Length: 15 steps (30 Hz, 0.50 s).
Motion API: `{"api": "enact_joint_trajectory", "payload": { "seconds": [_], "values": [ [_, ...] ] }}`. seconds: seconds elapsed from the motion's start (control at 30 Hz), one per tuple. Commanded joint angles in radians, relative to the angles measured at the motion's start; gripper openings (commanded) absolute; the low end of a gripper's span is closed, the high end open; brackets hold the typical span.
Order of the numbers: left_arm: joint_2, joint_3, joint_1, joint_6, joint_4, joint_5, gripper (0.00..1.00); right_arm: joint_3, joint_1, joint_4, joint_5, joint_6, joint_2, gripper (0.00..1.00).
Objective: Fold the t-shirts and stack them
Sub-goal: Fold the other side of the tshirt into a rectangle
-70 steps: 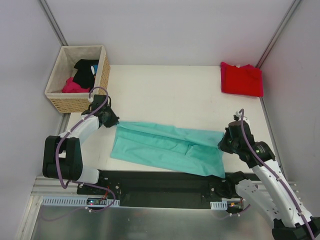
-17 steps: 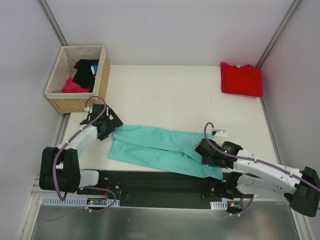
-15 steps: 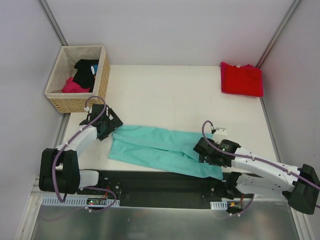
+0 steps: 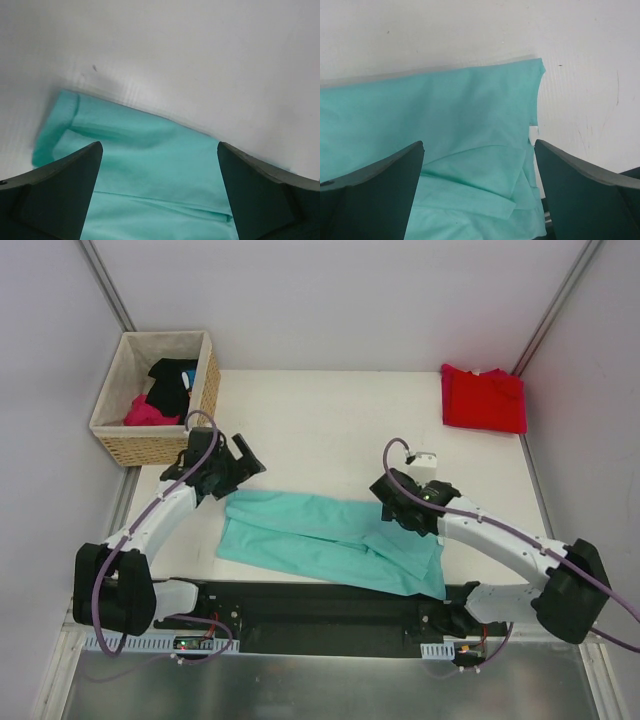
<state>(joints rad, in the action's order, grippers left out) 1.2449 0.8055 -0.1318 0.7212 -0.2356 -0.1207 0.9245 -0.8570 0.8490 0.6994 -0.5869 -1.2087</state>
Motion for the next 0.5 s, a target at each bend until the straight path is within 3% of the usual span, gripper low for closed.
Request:
{"api": "enact_joint_trajectory", "payload": {
  "seconds": [0.0, 0.13, 0.47],
  "values": [
    [-0.025, -0.029, -0.097, 0.003, -0.016, -0.071, 0.99, -0.027, 0.048, -0.129, -0.04, 0.075, -0.083, 0.97],
    [-0.009, -0.072, -0.178, 0.023, -0.018, -0.054, 0.99, -0.032, 0.081, -0.176, -0.07, 0.094, -0.15, 0.97],
    [0.014, -0.126, -0.187, 0.024, -0.013, 0.032, 0.99, -0.064, 0.147, -0.195, -0.12, 0.087, -0.229, 0.97]
  ]
}}
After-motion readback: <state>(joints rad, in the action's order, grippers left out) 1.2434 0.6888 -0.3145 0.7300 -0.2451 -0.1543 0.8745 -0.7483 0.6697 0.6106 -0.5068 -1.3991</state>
